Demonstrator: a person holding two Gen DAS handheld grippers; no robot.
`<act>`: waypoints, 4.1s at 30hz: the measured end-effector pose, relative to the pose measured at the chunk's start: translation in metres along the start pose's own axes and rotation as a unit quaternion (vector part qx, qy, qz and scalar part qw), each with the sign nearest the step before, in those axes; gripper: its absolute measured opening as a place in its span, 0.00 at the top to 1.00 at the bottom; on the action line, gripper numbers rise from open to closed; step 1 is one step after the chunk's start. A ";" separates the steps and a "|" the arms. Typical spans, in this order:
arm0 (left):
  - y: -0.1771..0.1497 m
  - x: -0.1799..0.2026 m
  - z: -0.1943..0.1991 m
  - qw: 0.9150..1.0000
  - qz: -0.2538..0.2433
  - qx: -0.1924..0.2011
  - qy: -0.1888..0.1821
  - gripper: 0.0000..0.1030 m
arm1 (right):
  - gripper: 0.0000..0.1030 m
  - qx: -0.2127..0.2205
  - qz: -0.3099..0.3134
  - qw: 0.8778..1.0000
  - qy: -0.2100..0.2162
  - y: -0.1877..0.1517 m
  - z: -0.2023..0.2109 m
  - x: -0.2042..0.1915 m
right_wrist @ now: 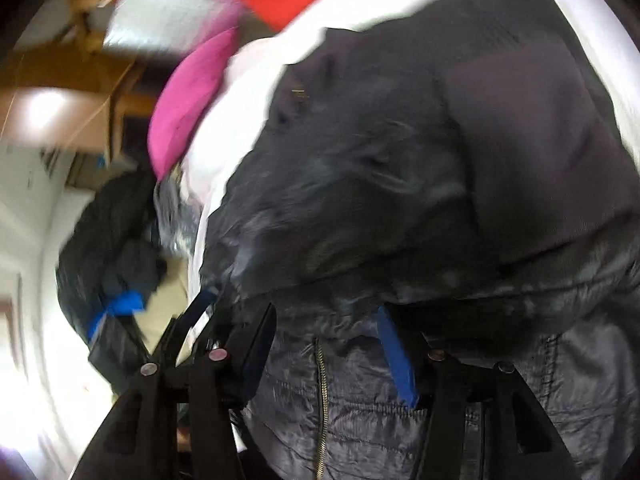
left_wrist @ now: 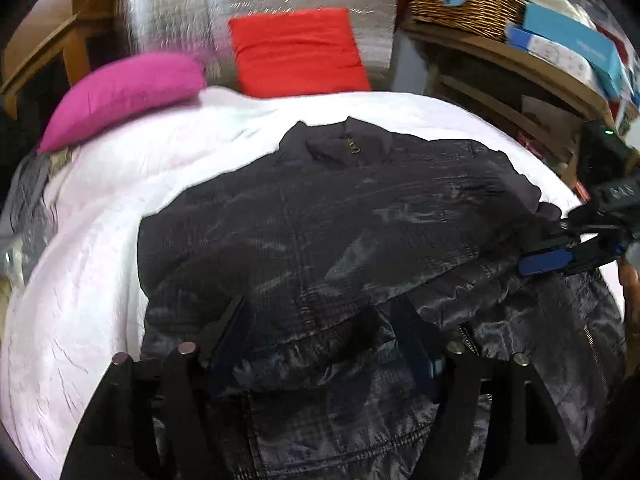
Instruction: Fold large clothes
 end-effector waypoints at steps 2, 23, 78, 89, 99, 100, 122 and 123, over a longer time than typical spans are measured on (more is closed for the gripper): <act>-0.003 0.002 -0.005 1.000 -0.002 -0.009 -0.002 0.29 | 0.45 0.008 -0.036 0.999 0.010 0.003 -0.004 0.010; -0.010 -0.005 -0.017 0.999 0.007 -0.037 -0.022 0.97 | 0.88 0.077 0.004 0.992 -0.097 0.005 0.014 0.018; -0.001 -0.064 -0.014 0.982 0.095 -0.019 0.162 0.34 | 0.32 0.218 0.153 0.928 -0.259 0.067 0.072 0.006; -0.001 -0.054 0.001 0.980 0.068 -0.003 0.185 0.24 | 0.31 0.145 0.270 0.918 -0.253 0.008 0.044 -0.035; -0.009 -0.040 0.008 0.981 0.034 -0.026 0.191 0.23 | 0.31 0.159 0.244 0.927 -0.238 -0.001 0.055 -0.037; -0.008 -0.038 0.014 0.981 0.036 -0.020 0.190 0.23 | 0.31 0.169 0.244 0.926 -0.232 -0.005 0.062 -0.040; -0.160 0.004 0.170 0.978 0.139 -0.002 0.153 0.11 | 0.24 0.177 0.241 0.928 -0.222 -0.181 0.188 0.030; -0.174 0.003 0.177 0.977 0.149 -0.008 0.151 0.11 | 0.24 0.169 0.226 0.933 -0.222 -0.187 0.191 0.038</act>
Point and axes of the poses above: each gripper's, at about its wrist camera, not at the fingertips, and z roughly against the way its jaws point, x to its right, y to its top, the point moved 5 cm from there along -z, roughly the way its jaws point, and after that the axes turned 8 degrees about x, right-handed, at the moved point
